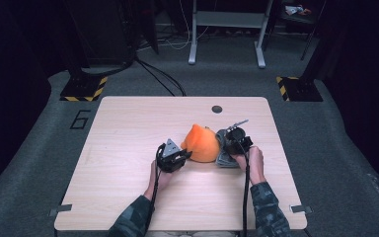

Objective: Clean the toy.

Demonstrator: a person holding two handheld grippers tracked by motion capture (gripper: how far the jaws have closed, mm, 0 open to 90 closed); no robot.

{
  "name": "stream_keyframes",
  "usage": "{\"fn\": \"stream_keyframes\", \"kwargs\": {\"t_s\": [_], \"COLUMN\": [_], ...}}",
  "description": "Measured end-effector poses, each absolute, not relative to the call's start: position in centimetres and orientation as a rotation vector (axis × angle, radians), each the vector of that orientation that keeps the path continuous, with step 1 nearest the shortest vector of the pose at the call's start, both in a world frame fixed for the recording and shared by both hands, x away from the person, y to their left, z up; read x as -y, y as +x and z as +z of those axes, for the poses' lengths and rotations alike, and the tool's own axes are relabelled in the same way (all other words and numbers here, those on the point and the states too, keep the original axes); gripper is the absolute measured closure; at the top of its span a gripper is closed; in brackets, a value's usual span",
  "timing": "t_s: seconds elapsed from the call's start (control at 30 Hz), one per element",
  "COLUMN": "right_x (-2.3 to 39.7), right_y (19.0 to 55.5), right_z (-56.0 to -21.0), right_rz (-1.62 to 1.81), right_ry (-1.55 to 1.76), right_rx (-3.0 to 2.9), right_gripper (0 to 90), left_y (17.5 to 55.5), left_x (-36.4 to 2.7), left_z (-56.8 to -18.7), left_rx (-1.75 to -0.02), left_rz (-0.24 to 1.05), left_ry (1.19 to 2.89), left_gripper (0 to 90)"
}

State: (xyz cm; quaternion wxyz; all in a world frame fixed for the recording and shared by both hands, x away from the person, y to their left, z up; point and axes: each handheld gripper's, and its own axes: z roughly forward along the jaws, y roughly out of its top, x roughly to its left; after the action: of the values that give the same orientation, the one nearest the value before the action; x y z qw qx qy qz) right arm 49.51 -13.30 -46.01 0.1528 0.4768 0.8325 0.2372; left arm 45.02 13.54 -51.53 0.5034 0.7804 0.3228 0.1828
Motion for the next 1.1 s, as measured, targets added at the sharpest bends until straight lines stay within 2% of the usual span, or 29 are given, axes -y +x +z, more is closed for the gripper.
{"fn": "stream_keyframes", "kwargs": {"t_s": [0.23, 0.6, 0.7, 0.8, 0.9, 1.1], "right_x": [13.9, 12.5, 11.1, 9.9, 10.1, 10.8], "right_y": [50.1, 47.7, 47.8, 48.7, 49.2, 49.7], "right_z": [-48.5, -40.9, -40.5, -41.9, -42.7, -42.8], "right_rz": [0.645, 0.804, 0.819, 0.774, 0.784, 0.789], "right_ry": [1.430, 1.250, 1.199, 1.193, 1.218, 1.212], "right_rx": [-2.416, -2.311, -2.355, -2.409, -2.396, -2.403], "right_gripper": [69.7, 70.0, 70.0, 70.3, 70.5, 70.6], "left_y": [45.0, 45.1, 45.1, 45.1, 45.1, 45.3], "left_x": [-13.6, -13.7, -13.6, -13.7, -13.8, -13.7], "left_z": [-51.6, -51.6, -51.6, -51.6, -51.5, -51.4], "left_rx": [-0.791, -0.796, -0.800, -0.803, -0.794, -0.819], "left_rz": [0.441, 0.447, 0.443, 0.449, 0.457, 0.488], "left_ry": [1.876, 1.879, 1.876, 1.873, 1.874, 1.893], "left_gripper": [78.9, 78.9, 78.8, 77.7, 74.4, 56.0]}}
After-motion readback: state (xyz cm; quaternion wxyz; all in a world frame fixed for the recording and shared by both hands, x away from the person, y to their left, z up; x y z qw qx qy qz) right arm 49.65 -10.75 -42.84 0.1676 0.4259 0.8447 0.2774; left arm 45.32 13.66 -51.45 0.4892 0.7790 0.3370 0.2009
